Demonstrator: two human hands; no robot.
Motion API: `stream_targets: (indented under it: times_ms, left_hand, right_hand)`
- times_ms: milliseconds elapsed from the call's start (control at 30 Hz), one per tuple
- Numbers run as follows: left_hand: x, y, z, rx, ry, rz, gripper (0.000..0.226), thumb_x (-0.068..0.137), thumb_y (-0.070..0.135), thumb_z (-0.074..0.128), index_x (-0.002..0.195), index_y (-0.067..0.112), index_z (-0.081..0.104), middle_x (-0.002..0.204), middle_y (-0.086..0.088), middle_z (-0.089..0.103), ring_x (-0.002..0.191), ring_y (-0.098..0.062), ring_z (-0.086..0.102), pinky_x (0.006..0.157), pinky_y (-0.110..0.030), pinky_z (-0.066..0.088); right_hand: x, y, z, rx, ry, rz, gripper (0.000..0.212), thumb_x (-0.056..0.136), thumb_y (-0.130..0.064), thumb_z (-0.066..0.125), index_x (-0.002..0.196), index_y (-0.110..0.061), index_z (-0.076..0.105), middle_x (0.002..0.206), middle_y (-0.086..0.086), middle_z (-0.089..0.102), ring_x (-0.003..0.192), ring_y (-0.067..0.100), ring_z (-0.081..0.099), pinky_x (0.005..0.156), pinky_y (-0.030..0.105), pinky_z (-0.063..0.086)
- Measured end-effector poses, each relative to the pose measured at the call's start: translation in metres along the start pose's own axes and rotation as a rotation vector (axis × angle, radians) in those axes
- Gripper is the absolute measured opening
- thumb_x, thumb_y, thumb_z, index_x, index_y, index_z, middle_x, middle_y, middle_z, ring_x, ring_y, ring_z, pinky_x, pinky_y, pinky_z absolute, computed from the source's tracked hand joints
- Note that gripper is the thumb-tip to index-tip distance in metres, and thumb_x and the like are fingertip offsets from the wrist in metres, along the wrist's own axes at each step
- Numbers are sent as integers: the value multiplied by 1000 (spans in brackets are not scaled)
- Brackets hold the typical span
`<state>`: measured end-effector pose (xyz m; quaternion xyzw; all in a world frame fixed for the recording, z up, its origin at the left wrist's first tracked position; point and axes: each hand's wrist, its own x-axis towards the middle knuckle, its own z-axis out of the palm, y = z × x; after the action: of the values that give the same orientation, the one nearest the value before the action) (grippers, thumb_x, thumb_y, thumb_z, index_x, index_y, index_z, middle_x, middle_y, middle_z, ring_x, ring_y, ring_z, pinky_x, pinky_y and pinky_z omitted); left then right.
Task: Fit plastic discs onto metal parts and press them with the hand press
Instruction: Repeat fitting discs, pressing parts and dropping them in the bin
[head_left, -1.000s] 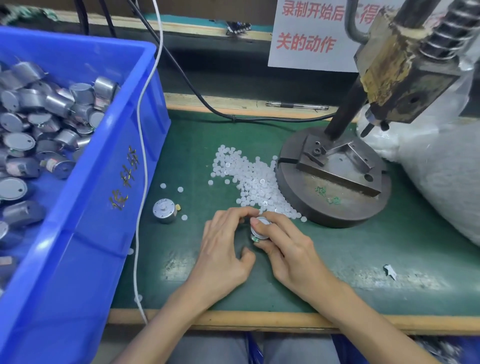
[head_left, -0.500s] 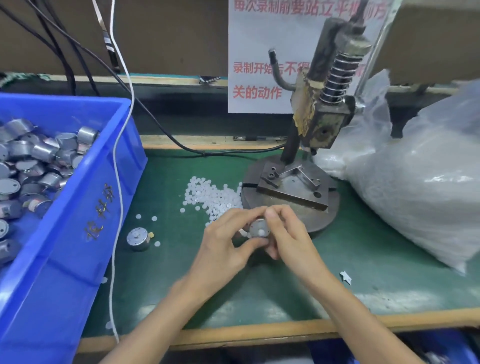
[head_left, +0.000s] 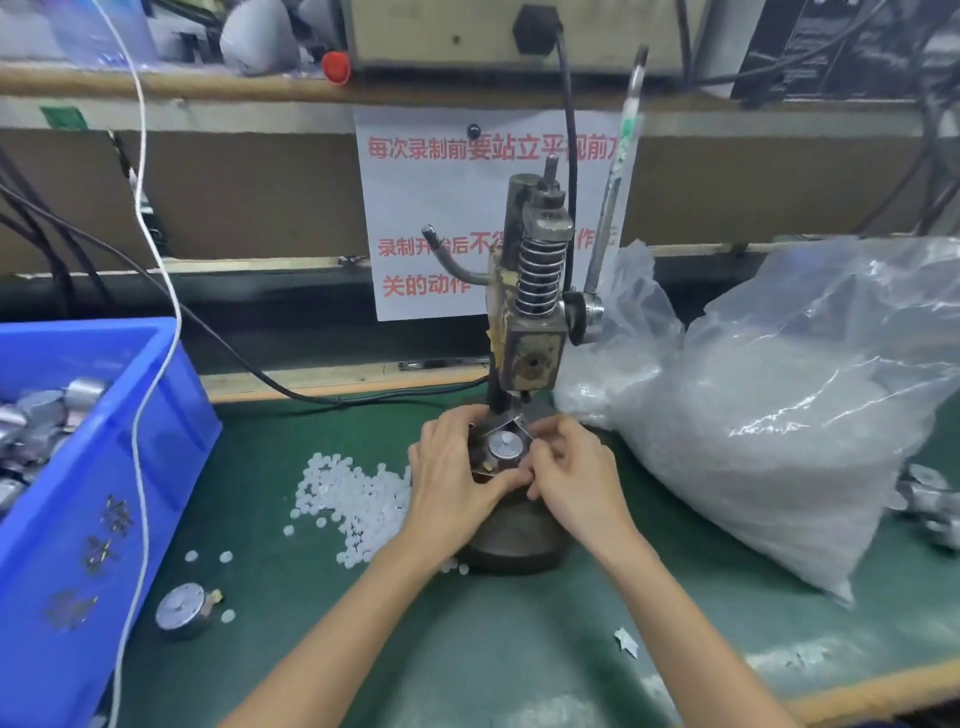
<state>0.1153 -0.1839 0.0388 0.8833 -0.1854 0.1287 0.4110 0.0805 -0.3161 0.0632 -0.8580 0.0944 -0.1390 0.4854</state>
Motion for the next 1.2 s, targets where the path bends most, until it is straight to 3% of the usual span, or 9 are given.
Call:
stream_targets:
  times_ms: [100, 233, 367, 433, 500, 667, 800, 967, 1200]
  left_hand:
    - [5, -6, -4, 17, -47, 82, 43, 76, 37, 73, 116, 27, 60, 120, 14, 56, 114, -9, 44, 82, -20, 18]
    - [16, 6, 3, -12, 8, -68, 32, 69, 42, 76, 96, 31, 62, 99, 17, 61, 98, -7, 47, 83, -25, 23]
    - [12, 6, 17, 6, 81, -116, 31, 68, 47, 74, 91, 33, 58, 92, 17, 57, 95, -6, 45, 84, -28, 21]
    - [11, 4, 17, -12, 86, -109, 31, 68, 48, 74, 91, 35, 57, 91, 18, 57, 95, -5, 45, 83, -27, 20]
    - [10, 4, 16, -13, 80, -101, 31, 69, 49, 73, 91, 36, 56, 92, 18, 56, 95, -5, 45, 84, -26, 20]
    - [9, 4, 15, -22, 89, -76, 30, 71, 48, 72, 91, 39, 51, 93, 19, 54, 96, -5, 45, 84, -26, 19]
    - [10, 3, 17, 5, 93, -79, 29, 71, 47, 73, 91, 37, 54, 93, 19, 56, 95, -5, 45, 84, -27, 20]
    - [12, 2, 18, 0, 94, -73, 30, 71, 49, 72, 90, 40, 51, 92, 22, 52, 96, -4, 43, 79, -23, 16]
    - [13, 1, 18, 6, 103, -54, 30, 72, 49, 71, 95, 40, 55, 94, 23, 53, 99, -5, 45, 81, -25, 17]
  right_hand:
    - [-2, 2, -2, 83, 4, 33, 16, 88, -6, 47, 96, -16, 58, 73, 1, 68, 51, 7, 60, 48, 16, 43]
    - [6, -14, -18, 61, 236, -24, 20, 88, -7, 48, 91, -20, 63, 71, -3, 64, 65, 13, 59, 66, 29, 46]
    - [37, -70, -62, 202, 516, -260, 20, 91, -6, 48, 95, -23, 59, 95, 1, 63, 73, -2, 52, 68, 12, 41]
    - [75, -108, -89, 282, 486, -261, 28, 92, -11, 49, 120, -13, 55, 115, 6, 59, 85, 3, 57, 74, 14, 44]
    - [106, -146, -110, 412, 260, -127, 45, 93, -19, 50, 136, -7, 43, 124, 8, 55, 74, 8, 61, 60, 18, 45]
    - [97, -155, -120, 450, 125, -108, 10, 91, -21, 56, 92, -12, 60, 82, 2, 56, 46, 4, 39, 42, 16, 33]
    - [54, -128, -102, 496, 381, -345, 31, 89, -13, 55, 62, -19, 40, 54, -13, 38, 51, 6, 32, 52, 20, 34]
    - [15, -96, -72, 677, 426, -507, 33, 89, -14, 51, 63, -20, 32, 55, -14, 33, 49, 3, 27, 51, 17, 28]
    - [24, -107, -75, 593, 529, -510, 35, 89, -25, 52, 59, -27, 34, 53, -15, 39, 54, 7, 34, 58, 35, 33]
